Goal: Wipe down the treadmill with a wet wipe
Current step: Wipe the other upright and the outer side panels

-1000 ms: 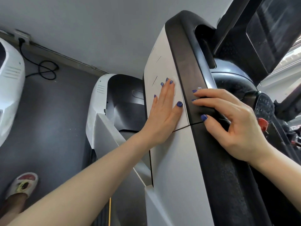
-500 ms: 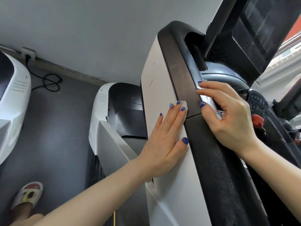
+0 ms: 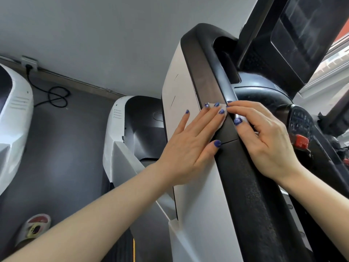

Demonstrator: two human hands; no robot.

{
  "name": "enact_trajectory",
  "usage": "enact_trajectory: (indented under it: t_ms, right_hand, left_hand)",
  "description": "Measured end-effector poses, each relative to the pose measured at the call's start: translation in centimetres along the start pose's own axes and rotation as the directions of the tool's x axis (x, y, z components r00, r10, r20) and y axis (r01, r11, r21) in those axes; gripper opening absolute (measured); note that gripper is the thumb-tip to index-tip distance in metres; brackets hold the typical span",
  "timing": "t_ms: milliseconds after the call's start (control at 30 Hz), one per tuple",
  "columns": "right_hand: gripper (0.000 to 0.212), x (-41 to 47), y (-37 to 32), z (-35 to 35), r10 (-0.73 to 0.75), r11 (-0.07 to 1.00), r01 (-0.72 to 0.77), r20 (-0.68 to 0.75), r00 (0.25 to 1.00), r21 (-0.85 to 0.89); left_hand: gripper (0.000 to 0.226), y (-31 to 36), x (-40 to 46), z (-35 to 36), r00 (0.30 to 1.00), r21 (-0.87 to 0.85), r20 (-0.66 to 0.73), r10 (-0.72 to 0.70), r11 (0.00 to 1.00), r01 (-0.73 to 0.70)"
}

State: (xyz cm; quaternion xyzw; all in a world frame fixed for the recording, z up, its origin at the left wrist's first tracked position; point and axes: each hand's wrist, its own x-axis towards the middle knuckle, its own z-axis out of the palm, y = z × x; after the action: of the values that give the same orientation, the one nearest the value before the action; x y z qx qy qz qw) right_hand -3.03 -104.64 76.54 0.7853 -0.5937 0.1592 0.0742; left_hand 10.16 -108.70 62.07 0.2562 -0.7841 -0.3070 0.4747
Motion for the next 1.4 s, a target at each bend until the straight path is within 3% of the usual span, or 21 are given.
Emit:
enact_trajectory:
  t_ms: [233, 500, 767, 967, 1100, 1400]
  right_hand:
    - [0.033, 3.1, 1.9, 0.8, -0.094, 0.993, 0.093, -0.006, 0.996, -0.075]
    - [0.036, 6.0, 2.9, 1.9, -0.033, 0.999, 0.034, 0.017, 0.999, -0.02]
    - [0.036, 6.7, 2.8, 2.2, -0.079, 0.997, 0.08, 0.062, 0.995, -0.003]
    - [0.036, 9.1, 2.4, 3.0, -0.149, 0.987, 0.157, 0.203, 0.968, -0.024]
    - [0.034, 9.0, 2.3, 3.0, -0.138, 0.99, 0.138, 0.192, 0.972, 0.011]
    - [0.034, 9.2, 2.3, 3.0, -0.133, 0.991, 0.131, 0.208, 0.969, 0.023]
  left_hand:
    - [0.061, -0.2, 0.4, 0.2, 1.0, -0.071, 0.001, -0.004, 0.997, 0.004]
    - [0.06, -1.8, 0.4, 0.0, 1.0, -0.042, -0.007, -0.029, 0.999, 0.029]
    - [0.067, -0.8, 0.5, 1.0, 0.984, -0.326, 0.013, -0.176, 0.93, 0.171]
    - [0.065, -1.2, -0.5, 2.4, 0.963, -0.423, -0.004, -0.268, 0.873, 0.241]
    - [0.064, -1.8, -1.8, 3.2, 0.959, -0.433, -0.016, -0.284, 0.866, 0.249]
    - [0.062, -4.2, 3.7, 1.9, 0.95, -0.421, -0.073, -0.303, 0.873, 0.246]
